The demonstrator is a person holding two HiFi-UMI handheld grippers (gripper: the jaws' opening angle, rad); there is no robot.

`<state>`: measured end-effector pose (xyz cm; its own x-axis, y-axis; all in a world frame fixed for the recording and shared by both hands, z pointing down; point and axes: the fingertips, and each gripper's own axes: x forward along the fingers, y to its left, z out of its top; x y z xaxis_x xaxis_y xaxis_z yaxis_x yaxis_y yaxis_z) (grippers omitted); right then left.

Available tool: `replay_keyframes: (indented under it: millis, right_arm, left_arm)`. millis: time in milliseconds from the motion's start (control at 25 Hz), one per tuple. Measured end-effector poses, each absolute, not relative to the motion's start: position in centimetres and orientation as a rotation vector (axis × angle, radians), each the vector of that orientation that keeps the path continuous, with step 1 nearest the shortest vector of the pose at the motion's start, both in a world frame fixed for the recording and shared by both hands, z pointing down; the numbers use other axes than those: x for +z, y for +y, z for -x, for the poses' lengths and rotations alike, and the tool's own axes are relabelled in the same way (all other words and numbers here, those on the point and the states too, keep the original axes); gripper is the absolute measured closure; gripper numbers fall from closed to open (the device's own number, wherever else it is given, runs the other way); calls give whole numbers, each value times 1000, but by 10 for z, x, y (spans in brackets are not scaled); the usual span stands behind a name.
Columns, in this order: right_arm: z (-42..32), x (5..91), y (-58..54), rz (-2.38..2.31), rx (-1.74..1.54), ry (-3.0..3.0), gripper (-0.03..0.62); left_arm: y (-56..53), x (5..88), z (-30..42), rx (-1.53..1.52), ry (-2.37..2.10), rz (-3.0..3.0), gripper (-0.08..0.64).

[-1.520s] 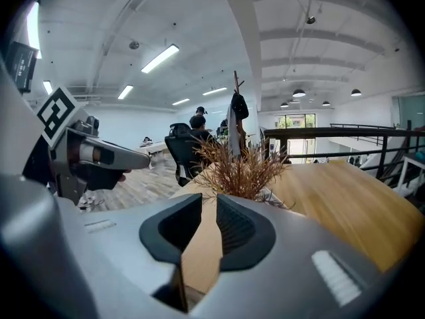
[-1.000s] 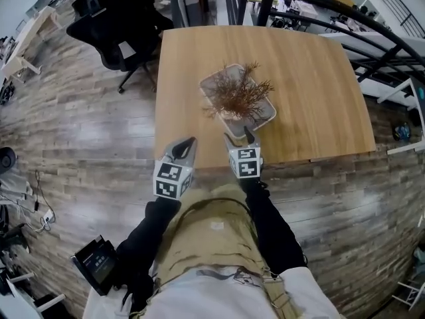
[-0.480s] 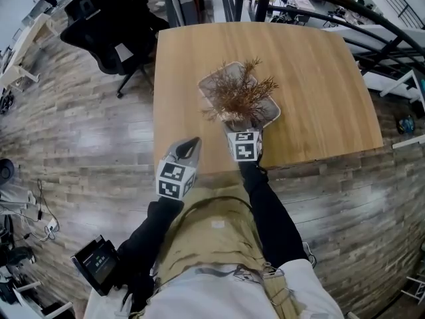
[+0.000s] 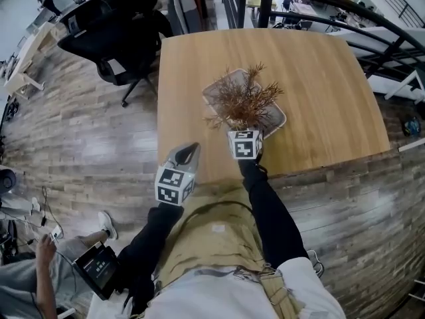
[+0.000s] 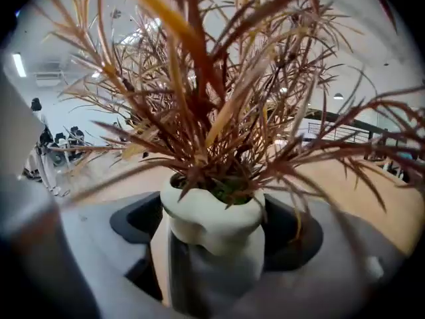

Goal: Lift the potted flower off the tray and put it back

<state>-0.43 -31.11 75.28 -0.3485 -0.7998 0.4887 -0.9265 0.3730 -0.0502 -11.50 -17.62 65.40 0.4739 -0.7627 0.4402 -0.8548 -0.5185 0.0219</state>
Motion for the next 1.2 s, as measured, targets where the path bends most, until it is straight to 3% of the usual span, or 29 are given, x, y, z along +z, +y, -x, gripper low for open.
replay_keyframes:
  millis: [1200]
  right_arm:
    - [10,716,-301,-1501,377,-2310,129]
  left_arm:
    - [-176,635,134,516,-1457,-2460,558]
